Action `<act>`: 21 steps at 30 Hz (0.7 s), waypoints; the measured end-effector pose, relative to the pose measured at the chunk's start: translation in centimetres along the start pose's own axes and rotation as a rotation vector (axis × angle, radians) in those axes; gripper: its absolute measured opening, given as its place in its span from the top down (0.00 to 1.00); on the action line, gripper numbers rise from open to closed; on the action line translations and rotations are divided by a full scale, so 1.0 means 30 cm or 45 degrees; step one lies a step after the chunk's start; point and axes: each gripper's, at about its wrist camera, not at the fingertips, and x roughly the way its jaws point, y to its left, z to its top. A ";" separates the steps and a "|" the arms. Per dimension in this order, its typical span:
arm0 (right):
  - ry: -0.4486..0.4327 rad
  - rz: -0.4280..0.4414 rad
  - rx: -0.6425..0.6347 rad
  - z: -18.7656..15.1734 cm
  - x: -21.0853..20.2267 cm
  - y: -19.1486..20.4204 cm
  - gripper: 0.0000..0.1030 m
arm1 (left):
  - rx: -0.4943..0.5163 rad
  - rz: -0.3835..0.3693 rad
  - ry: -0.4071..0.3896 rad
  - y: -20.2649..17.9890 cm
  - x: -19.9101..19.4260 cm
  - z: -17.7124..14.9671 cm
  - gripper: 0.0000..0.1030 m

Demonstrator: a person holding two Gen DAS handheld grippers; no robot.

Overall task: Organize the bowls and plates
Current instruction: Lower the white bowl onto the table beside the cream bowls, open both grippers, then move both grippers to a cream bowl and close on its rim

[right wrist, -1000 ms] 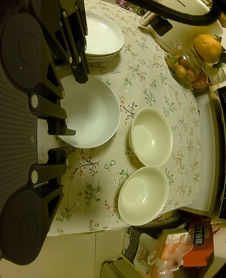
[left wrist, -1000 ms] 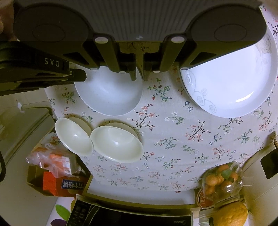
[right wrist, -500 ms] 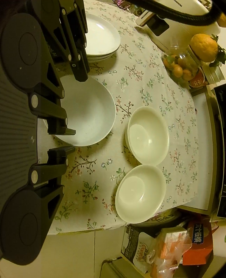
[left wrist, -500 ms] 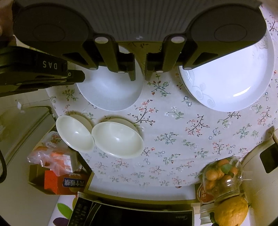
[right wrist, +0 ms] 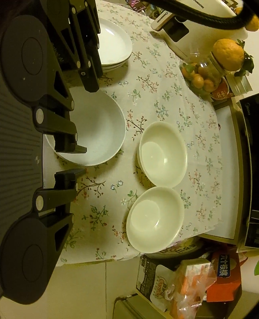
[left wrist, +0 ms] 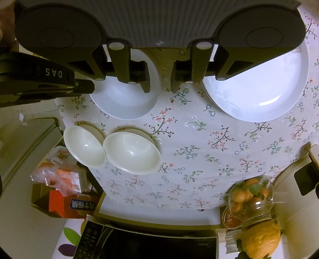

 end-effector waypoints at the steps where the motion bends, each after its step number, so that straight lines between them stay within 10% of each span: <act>1: -0.004 -0.001 -0.004 0.001 -0.003 0.001 0.82 | -0.007 -0.001 -0.001 0.005 -0.004 0.006 0.80; 21: -0.122 0.112 0.258 0.087 -0.053 -0.109 0.61 | -0.131 -0.043 -0.079 0.060 0.004 0.147 0.36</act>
